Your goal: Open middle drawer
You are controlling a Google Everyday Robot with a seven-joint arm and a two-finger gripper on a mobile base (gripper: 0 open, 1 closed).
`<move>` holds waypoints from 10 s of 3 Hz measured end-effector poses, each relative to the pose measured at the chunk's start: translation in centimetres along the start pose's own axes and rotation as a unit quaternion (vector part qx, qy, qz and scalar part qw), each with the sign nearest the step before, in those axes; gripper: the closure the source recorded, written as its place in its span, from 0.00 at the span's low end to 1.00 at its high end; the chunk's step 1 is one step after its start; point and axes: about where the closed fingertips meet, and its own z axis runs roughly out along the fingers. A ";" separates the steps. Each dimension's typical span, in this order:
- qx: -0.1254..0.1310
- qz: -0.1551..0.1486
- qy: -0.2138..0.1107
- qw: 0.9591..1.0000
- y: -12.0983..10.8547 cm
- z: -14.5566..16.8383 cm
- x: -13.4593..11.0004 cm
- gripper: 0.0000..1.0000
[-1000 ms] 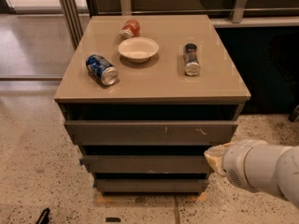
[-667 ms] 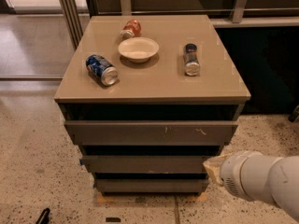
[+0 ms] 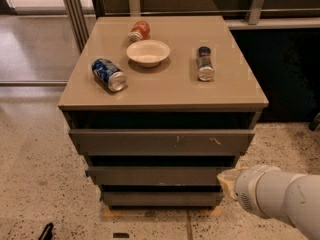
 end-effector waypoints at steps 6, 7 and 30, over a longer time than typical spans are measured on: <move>0.008 0.130 -0.026 0.991 -2.1 13.2 5.0 1.00; 0.018 0.147 -0.061 0.987 -2.7 15.7 3.9 1.00; 0.154 0.189 -0.051 0.969 -11.1 34.9 6.0 1.00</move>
Offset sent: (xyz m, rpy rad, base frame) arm 0.0330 0.0090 -0.1086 0.1963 0.0035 -0.2387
